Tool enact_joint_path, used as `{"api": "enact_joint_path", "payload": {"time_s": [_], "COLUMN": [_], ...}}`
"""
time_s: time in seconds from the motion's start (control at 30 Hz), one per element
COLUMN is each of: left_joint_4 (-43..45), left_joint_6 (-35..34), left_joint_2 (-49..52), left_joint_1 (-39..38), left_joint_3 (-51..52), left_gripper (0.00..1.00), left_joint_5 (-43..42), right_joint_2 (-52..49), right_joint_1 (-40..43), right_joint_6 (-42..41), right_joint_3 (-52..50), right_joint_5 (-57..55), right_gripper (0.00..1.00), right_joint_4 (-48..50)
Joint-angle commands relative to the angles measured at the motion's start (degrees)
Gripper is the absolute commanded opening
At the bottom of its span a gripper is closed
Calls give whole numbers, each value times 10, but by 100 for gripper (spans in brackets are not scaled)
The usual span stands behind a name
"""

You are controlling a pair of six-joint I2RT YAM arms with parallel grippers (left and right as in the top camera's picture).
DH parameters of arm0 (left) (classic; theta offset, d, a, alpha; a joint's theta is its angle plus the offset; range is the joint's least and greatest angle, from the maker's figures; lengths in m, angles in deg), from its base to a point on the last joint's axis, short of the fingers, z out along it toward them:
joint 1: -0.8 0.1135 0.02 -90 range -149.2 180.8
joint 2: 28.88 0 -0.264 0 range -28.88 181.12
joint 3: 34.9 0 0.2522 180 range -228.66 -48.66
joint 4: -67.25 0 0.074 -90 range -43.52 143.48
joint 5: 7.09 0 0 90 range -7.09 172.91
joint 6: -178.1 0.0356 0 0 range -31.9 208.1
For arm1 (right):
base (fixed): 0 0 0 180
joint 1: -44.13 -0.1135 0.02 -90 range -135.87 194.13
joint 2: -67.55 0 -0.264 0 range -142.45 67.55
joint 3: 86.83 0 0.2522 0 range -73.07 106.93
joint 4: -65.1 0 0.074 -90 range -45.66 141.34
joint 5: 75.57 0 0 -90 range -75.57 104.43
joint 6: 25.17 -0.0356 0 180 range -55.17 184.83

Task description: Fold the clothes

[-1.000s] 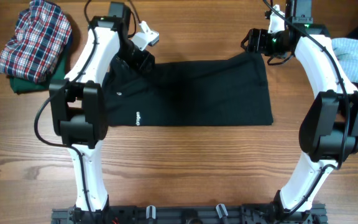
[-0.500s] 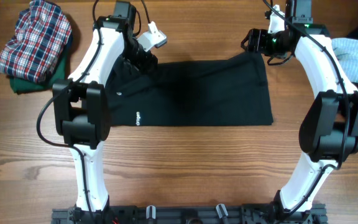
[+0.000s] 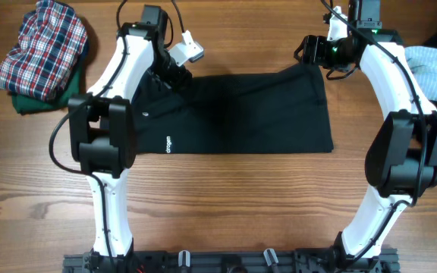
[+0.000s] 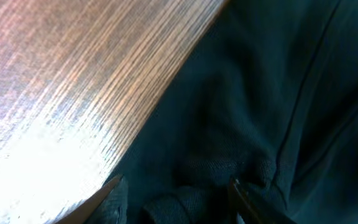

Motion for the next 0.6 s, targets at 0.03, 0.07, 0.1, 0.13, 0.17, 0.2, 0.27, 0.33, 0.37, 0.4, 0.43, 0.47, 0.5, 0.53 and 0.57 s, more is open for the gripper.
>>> {"api": "enact_joint_path", "payload": {"time_s": [0.03,0.07,0.1,0.13,0.17,0.2,0.27,0.33,0.37,0.4,0.43,0.47,0.5,0.53,0.57], "left_joint_4": [-9,-13,-16,-18,-20,-23,-32,-40,-43,-44,-46,-47,-46,-47,-48], "left_joint_6": [13,13,13,13,13,13,13,13,12,11,11,10,8,4,-4], "left_joint_2": [7,7,7,7,7,7,7,7,7,7,6,6,6,5,3], "left_joint_1": [1,1,1,1,1,1,1,1,1,1,1,1,1,1,0], "left_joint_3": [2,2,2,2,2,2,2,2,2,2,2,2,2,2,2], "left_gripper": [51,51,50,50,48,46,29,11,7,5,4,4,4,4,4], "left_joint_5": [2,2,3,4,6,5,6,6,6,8,10,10,10,10,12], "right_joint_2": [5,5,5,5,5,5,5,5,5,5,5,5,5,5,5], "right_joint_1": [-1,-1,-1,-1,-1,-1,-1,-1,-1,-1,-1,-2,-1,-2,-1], "right_joint_6": [5,5,5,5,5,5,5,5,6,5,5,5,5,5,5], "right_joint_3": [3,3,3,3,3,3,3,3,3,3,3,3,3,3,3], "right_joint_5": [12,12,12,12,12,12,12,12,12,12,12,12,12,12,12], "right_gripper": [86,86,86,86,86,86,86,86,86,87,86,86,86,86,86], "right_joint_4": [-1,-1,-1,-1,-1,-1,-1,-1,0,0,1,2,3,4,5]}}
